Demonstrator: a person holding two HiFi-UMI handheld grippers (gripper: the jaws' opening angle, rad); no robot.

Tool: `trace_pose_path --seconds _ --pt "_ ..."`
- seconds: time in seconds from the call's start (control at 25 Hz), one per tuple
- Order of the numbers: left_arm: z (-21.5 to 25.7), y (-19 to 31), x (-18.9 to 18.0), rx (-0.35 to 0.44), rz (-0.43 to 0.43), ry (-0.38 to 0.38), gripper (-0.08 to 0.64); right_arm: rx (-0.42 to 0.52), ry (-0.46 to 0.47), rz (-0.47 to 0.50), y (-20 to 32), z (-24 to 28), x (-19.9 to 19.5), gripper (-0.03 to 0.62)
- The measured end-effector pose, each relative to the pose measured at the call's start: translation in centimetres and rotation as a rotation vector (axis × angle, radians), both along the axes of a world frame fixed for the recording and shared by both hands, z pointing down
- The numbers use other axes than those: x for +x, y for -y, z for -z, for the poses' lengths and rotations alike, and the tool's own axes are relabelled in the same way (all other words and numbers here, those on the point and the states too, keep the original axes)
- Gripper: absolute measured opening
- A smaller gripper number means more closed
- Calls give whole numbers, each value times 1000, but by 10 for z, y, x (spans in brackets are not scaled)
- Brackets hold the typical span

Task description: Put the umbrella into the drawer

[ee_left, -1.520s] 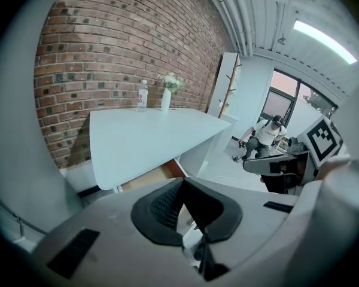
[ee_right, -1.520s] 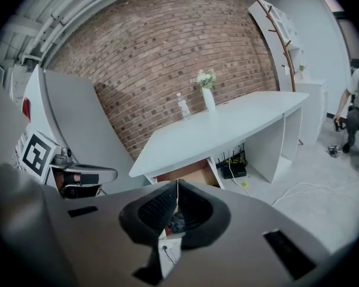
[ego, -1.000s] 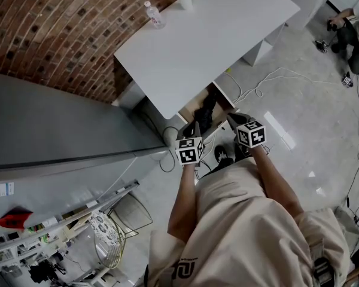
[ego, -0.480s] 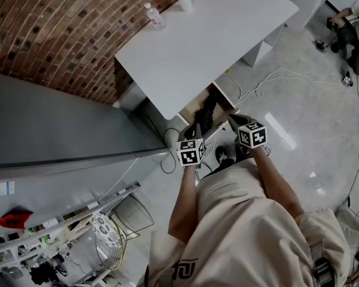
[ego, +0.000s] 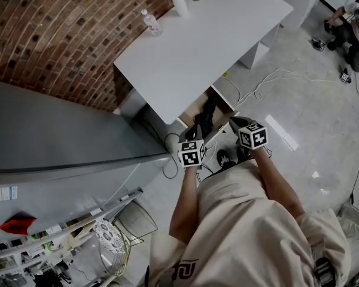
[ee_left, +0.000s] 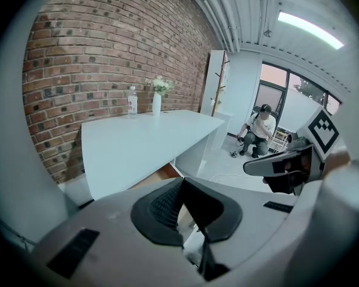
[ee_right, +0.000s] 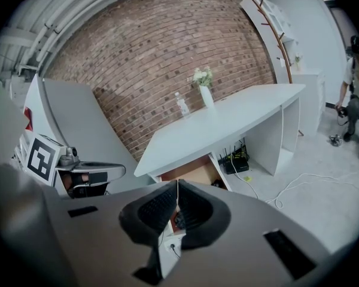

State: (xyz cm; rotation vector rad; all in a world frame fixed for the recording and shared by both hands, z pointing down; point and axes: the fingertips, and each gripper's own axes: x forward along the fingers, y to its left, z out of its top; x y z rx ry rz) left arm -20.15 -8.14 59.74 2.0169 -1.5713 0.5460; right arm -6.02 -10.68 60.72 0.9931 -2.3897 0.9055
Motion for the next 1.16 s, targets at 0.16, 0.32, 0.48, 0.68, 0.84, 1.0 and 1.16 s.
trace_pose_path --seconds 0.16,0.32,0.48,0.68,0.84,1.0,1.16 --pt "0 0 1 -3 0 -7 9 16 -5 10 1 5 -2 69" --pt "-2 -2 1 -10 2 -13 9 41 16 6 3 10 -4 69" --pt "-4 -6 -3 -15 19 -17 9 46 12 17 1 9 -7 69" --pt "3 -5 -10 24 41 -1 9 51 12 47 -5 9 -12 69" --pt "2 -4 -9 23 35 -2 9 60 20 62 -6 11 -14 69" --pt "0 -3 -4 13 17 -2 9 64 25 58 -4 14 -12 69" --pt "-1 -2 -5 -2 16 -10 9 69 27 69 -4 16 -15 69"
